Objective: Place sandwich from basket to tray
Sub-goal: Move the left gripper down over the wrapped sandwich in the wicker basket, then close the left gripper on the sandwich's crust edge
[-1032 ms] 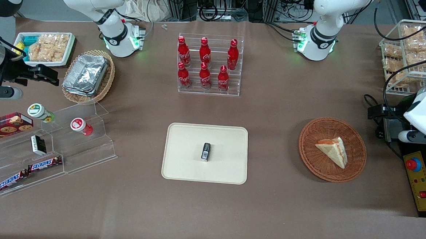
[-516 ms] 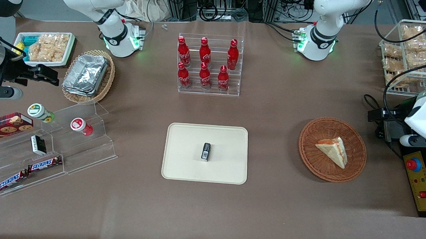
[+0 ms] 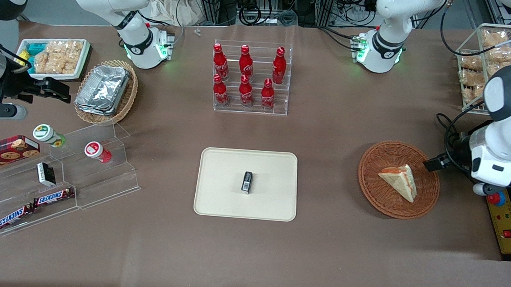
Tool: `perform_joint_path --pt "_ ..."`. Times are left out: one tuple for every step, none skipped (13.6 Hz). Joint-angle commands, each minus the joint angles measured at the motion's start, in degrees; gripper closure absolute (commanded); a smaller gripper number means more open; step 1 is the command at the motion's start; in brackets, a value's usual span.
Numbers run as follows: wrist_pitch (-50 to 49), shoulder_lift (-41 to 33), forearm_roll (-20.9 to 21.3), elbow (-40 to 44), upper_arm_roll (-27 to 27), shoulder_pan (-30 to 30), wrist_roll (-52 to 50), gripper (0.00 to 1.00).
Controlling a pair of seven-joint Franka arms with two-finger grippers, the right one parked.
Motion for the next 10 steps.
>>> perform_joint_path --pt "7.5 0.7 2.1 -4.6 0.6 0.1 -9.6 0.0" --pt "9.4 2.2 2.8 -5.0 0.6 0.0 -12.3 0.0" --pt "10.0 3.7 3.7 -5.1 0.5 -0.1 -14.3 0.0" --pt "10.7 5.2 4.3 -5.2 0.6 -0.1 -16.4 0.0" --pt "12.4 6.4 4.6 -5.3 0.6 -0.1 -18.5 0.0" --pt "14.0 7.5 4.6 -5.3 0.6 -0.2 -20.7 0.0" --pt "14.9 8.4 5.3 -5.3 0.6 -0.1 -21.9 0.0" --pt "15.0 8.7 6.0 -5.3 0.6 -0.2 -22.9 0.0" --pt "15.0 9.6 6.2 -5.3 0.6 -0.2 -23.9 0.0" --pt "15.2 10.0 6.2 -5.5 0.6 -0.4 -24.4 0.0"
